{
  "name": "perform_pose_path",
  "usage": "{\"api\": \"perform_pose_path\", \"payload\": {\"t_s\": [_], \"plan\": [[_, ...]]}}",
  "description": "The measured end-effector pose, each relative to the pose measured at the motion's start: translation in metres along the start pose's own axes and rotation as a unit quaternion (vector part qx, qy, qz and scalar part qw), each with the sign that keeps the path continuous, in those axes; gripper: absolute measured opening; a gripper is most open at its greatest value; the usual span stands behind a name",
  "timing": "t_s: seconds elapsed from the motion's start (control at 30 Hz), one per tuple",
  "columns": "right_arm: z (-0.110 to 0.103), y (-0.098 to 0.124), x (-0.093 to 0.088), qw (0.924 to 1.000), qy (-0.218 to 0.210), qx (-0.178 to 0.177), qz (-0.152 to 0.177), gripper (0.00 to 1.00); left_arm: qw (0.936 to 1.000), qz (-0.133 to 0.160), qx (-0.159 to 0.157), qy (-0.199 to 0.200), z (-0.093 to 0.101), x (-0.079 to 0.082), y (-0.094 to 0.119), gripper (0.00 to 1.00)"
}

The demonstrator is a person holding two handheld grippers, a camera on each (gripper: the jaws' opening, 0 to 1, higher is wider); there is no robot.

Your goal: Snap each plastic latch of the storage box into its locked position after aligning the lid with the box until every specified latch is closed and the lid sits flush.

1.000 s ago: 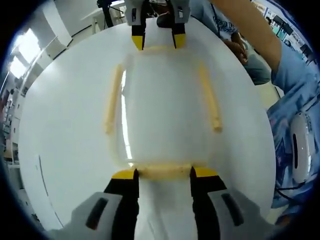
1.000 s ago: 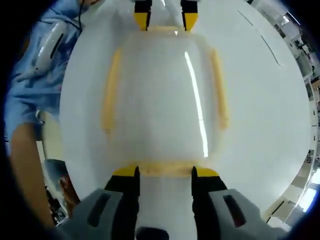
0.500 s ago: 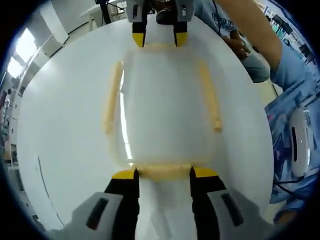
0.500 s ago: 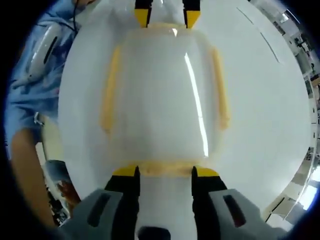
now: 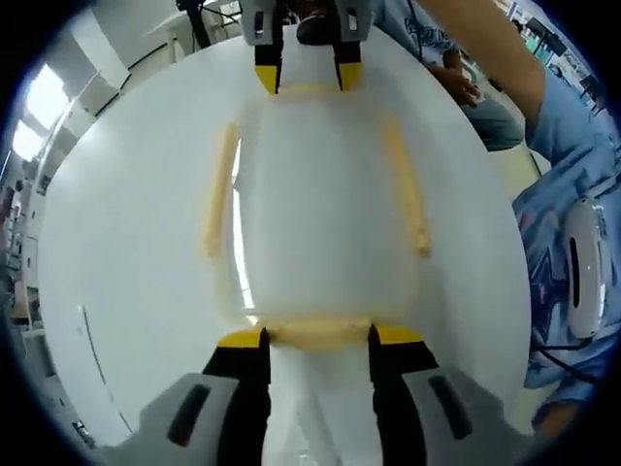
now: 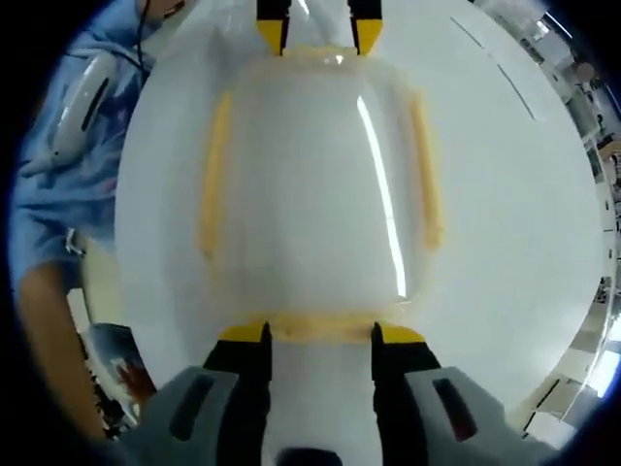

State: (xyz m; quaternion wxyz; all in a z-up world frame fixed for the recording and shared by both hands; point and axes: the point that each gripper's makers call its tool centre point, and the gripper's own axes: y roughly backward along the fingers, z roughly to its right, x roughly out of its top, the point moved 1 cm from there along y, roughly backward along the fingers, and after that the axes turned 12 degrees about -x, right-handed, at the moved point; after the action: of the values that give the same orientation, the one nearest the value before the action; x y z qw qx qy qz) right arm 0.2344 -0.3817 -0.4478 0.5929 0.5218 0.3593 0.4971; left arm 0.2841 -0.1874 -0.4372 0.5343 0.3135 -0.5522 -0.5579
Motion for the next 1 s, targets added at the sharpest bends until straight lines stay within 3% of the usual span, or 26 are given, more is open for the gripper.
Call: {"api": "perform_pose_path", "payload": {"t_s": [0.53, 1.0], "plan": [[0.003, 0.006, 0.006, 0.9998, 0.012, -0.012, 0.012, 0.40, 1.0000, 0.002, 0.005, 0.003, 0.009, 0.000, 0.019, 0.39], [0.008, 0.030, 0.016, 0.9987, 0.012, -0.036, 0.034, 0.39, 0.9997, 0.017, 0.020, 0.001, 0.015, -0.003, 0.041, 0.40]]}}
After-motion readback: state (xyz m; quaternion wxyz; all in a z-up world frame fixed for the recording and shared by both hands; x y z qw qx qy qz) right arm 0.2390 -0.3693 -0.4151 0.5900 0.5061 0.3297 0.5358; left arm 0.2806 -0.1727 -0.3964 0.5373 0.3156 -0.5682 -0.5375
